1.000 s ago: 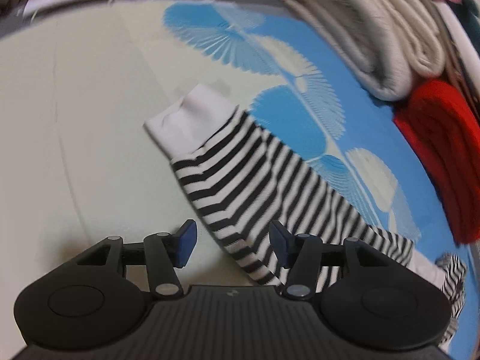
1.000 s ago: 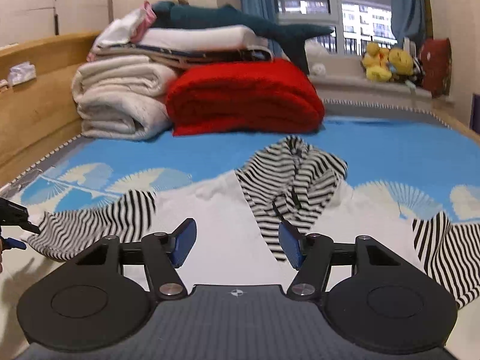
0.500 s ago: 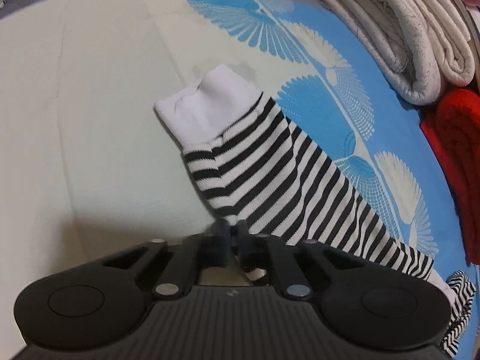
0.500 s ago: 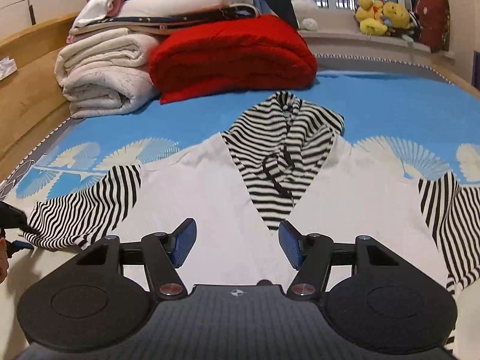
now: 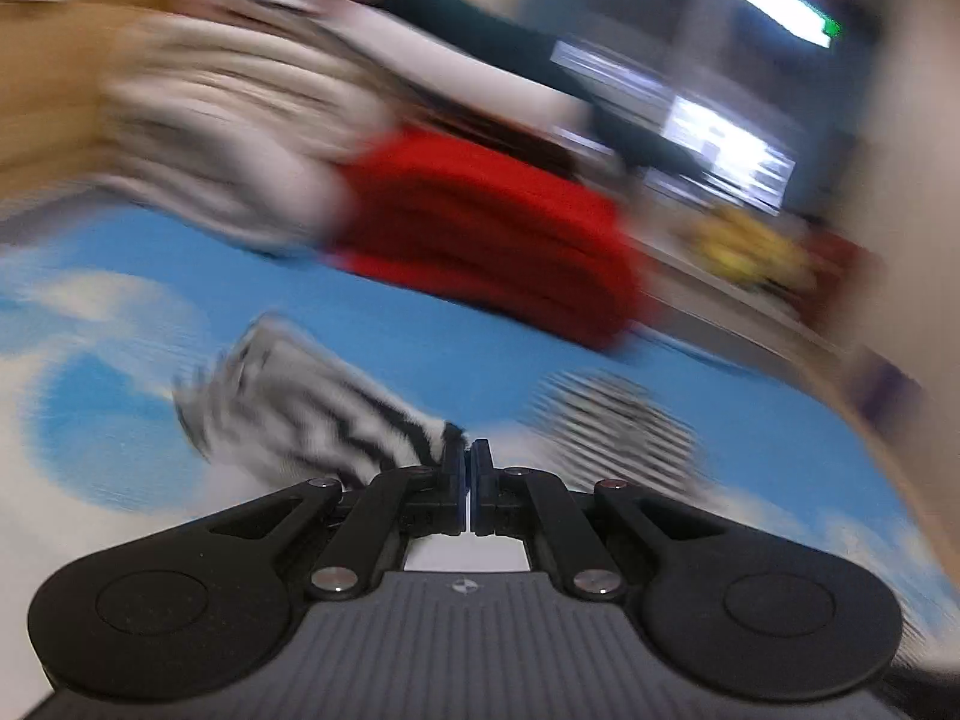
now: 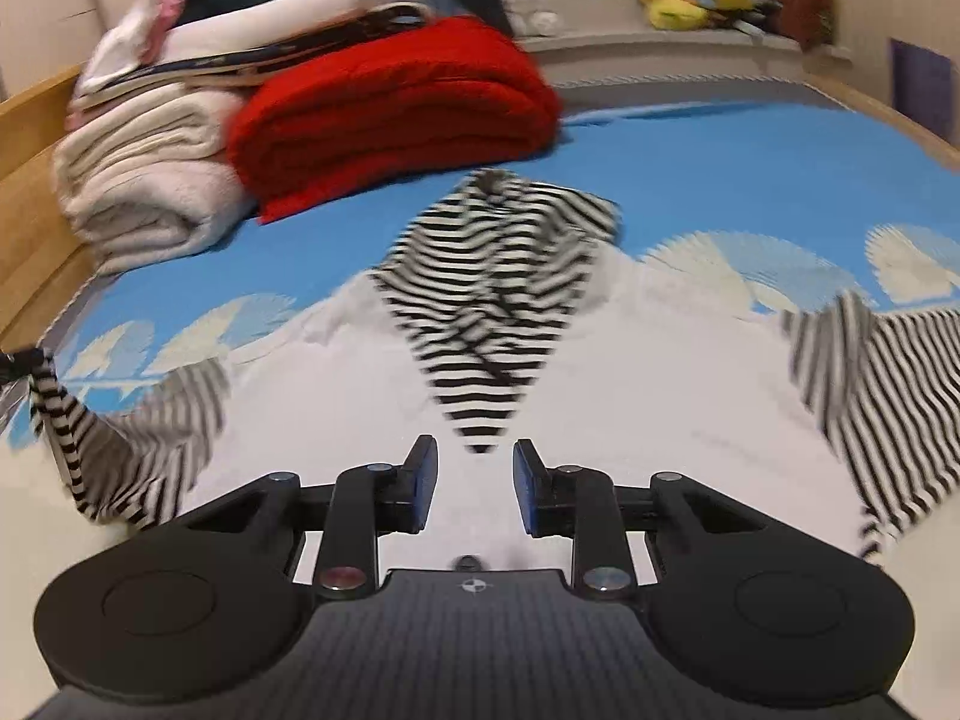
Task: Fold small clothes
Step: 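Fold the held sleeve across the white body with the left gripper, release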
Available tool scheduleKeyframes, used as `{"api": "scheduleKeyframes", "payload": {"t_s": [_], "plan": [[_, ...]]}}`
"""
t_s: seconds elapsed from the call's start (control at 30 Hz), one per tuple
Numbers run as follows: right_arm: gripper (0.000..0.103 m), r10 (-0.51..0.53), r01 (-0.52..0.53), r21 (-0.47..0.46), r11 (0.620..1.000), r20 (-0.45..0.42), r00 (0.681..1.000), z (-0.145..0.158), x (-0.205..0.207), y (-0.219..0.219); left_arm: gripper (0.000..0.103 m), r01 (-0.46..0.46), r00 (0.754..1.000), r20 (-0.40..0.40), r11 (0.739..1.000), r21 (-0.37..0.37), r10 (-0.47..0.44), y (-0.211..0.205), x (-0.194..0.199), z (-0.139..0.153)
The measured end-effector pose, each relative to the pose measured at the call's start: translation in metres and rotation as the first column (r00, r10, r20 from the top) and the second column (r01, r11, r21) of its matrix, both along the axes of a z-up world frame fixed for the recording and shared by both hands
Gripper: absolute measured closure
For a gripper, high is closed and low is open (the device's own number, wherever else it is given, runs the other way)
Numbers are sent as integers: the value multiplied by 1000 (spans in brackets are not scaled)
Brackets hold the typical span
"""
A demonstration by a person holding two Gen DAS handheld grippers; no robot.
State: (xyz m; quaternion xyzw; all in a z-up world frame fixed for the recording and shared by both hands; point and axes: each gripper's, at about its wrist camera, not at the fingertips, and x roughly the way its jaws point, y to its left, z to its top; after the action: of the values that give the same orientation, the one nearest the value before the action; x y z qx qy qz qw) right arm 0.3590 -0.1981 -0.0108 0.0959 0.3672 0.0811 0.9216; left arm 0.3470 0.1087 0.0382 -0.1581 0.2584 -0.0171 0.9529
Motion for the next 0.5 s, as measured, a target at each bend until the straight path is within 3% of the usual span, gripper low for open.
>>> {"api": "scheduleKeyframes", "payload": {"t_s": [0.03,0.1,0.17,0.2,0.3,0.37,0.5], "plan": [[74,-24,24,1,1000,-9,1000,-2,1,-5,101,98,995,-31,995,-35,-99,-20,3,-4],[73,-76,77,7,997,-36,996,-6,4,-18,92,281,947,-117,948,-148,-299,-56,8,-18],[65,-121,123,28,992,-66,990,-11,6,-32,82,337,909,-175,915,-224,-378,-71,13,-29],[63,-141,145,45,988,-82,987,-14,7,-38,79,326,912,-181,918,-227,-368,-69,15,-31],[58,-186,201,102,974,-139,973,-23,11,-55,78,200,950,-205,963,-183,-236,-44,25,-36],[57,-192,219,143,965,-180,965,-31,13,-60,78,49,964,-253,988,-148,-86,-21,31,-44],[54,-188,247,209,946,-265,946,-49,20,-63,78,-163,921,-361,986,-27,143,9,45,-57]]}}
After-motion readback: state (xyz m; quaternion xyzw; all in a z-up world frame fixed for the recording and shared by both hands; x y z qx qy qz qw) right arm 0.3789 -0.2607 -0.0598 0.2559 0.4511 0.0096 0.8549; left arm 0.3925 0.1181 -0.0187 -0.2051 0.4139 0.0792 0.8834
